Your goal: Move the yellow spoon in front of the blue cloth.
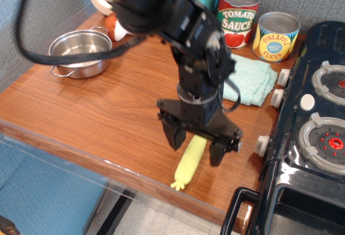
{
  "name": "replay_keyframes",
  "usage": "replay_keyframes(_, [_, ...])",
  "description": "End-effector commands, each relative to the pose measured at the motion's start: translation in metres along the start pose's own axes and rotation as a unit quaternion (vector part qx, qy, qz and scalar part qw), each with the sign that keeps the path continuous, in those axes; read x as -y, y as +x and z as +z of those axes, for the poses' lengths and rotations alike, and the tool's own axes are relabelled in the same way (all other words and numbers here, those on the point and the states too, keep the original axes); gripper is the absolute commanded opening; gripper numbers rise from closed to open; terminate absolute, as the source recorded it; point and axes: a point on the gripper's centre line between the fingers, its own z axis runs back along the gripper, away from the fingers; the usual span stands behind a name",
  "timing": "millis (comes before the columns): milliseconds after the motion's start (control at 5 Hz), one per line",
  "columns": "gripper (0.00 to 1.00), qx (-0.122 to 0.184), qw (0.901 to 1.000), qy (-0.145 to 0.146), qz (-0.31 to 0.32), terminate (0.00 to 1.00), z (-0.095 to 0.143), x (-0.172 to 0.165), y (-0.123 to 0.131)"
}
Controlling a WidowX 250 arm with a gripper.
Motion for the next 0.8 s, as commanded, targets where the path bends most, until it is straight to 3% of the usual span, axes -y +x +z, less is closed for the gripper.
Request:
replay_keyframes(0, [1.00,0.096,0.9949,-0.027,-0.019,0.00,0.0682,0.0041,0.0109])
replay_keyframes(400, [1.00,0.081,0.9963,-0.018,-0.020,0.00,0.0682,0.0032,0.0125])
replay_keyframes(600, [1.00,0.081,0.9963,-0.018,-0.020,1.00,0.0682,0.0032,0.0125])
